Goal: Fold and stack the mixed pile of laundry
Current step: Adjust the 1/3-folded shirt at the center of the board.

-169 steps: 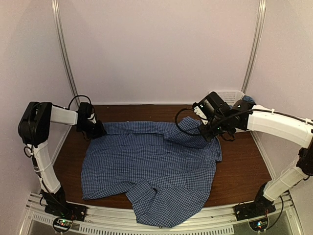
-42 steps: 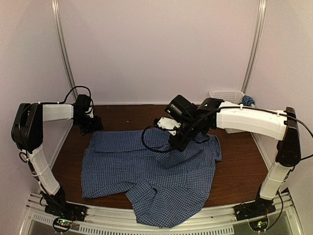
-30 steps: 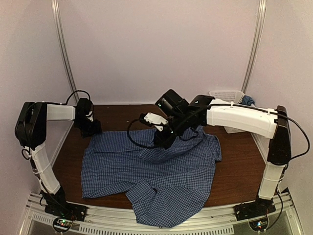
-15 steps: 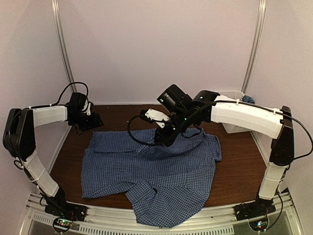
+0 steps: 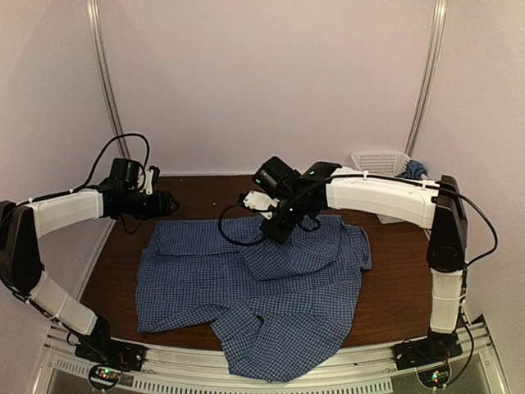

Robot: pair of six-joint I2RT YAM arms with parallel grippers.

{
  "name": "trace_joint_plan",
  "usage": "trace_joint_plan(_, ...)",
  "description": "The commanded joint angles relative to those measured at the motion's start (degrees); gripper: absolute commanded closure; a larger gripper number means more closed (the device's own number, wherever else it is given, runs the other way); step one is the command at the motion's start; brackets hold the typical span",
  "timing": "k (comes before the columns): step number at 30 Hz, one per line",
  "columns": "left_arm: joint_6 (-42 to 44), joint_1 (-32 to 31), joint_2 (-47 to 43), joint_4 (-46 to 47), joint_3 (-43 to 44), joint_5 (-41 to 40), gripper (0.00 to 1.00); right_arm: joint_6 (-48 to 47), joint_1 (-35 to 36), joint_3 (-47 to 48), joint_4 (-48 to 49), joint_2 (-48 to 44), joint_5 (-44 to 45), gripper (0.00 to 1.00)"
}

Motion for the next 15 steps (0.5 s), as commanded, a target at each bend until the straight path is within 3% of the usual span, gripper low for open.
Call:
trace_joint_plan(1, -2.11, -0.11, -2.2, 5.88, -0.98, 2.35, 0.3, -3.78, 0.39, 5.65, 2.11, 4.25, 5.44, 1.0)
trace_joint_plan(4, -1.5, -0.8, -2.67, 6.91, -1.42, 4.32, 0.3, -3.9, 2.65, -3.1, 6.22, -0.52, 7.56, 1.0)
trace_joint_plan(9, 1.96, -4.43, -3.38, 6.39, -0.77, 7.78, 0.3, -0.27, 10.01, -20.72, 7.6, -11.83, 0.81, 0.97)
trace_joint_plan(15, 11.72, -15.3, -0.57, 0.5, 4.3, 8.92, 0.28, 9.08, 14.24, -31.35, 8.81, -18.82, -7.29, 0.41)
